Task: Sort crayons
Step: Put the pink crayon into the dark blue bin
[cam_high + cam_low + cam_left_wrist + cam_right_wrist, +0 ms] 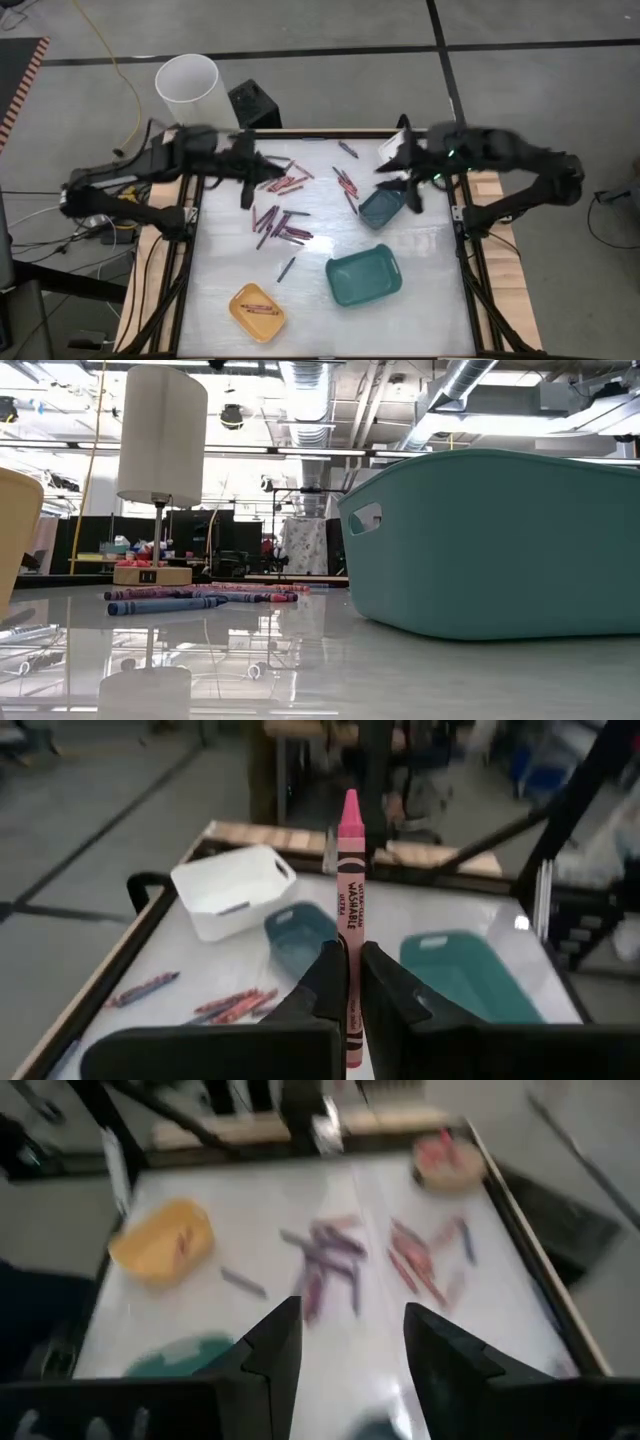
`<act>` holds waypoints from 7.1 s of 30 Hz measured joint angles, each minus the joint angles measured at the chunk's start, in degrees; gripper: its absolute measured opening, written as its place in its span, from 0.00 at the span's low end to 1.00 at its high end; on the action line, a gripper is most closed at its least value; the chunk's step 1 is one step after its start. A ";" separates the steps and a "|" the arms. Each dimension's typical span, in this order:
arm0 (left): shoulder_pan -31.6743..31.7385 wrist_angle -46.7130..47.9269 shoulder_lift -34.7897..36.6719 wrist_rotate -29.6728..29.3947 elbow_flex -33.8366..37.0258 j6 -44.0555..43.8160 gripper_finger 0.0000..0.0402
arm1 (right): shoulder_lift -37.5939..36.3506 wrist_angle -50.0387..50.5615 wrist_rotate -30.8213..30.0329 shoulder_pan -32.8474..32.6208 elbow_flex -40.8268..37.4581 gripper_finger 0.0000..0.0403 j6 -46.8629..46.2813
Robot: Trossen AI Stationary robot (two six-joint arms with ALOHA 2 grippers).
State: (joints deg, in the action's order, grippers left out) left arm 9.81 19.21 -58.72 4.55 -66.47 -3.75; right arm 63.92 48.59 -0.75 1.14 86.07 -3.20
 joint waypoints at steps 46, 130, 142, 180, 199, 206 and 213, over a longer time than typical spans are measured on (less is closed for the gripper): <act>-10.39 -31.13 4.24 -15.42 28.34 0.29 0.00 | 26.52 -82.77 0.92 0.76 -23.24 0.65 9.90; -10.48 -21.75 -0.42 -36.96 28.34 -4.04 0.03 | 11.37 -11.31 -35.05 -0.65 -25.89 0.02 -24.61; -10.53 -20.03 -0.42 -31.58 28.34 -4.71 0.45 | 11.41 -6.42 -30.64 -1.39 -31.72 0.05 -26.97; 20.96 2.57 -36.56 11.57 -15.33 20.00 0.58 | 4.25 -8.27 -28.59 -6.04 -19.22 0.23 -19.22; 21.95 23.13 -23.50 25.78 -23.79 13.47 0.58 | 16.31 -24.42 -8.52 26.47 -19.74 0.36 -2.85; 20.25 23.55 -12.97 22.67 -23.79 10.13 0.58 | 28.70 -23.54 -2.37 33.25 -12.43 0.51 -0.32; 18.07 24.19 -6.34 17.16 -23.35 8.88 0.58 | 41.48 -14.18 -2.19 33.31 0.03 0.50 3.26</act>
State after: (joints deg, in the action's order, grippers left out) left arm 27.89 43.40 -65.06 21.71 -89.82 5.13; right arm 105.40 34.41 -2.94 34.45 86.11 0.05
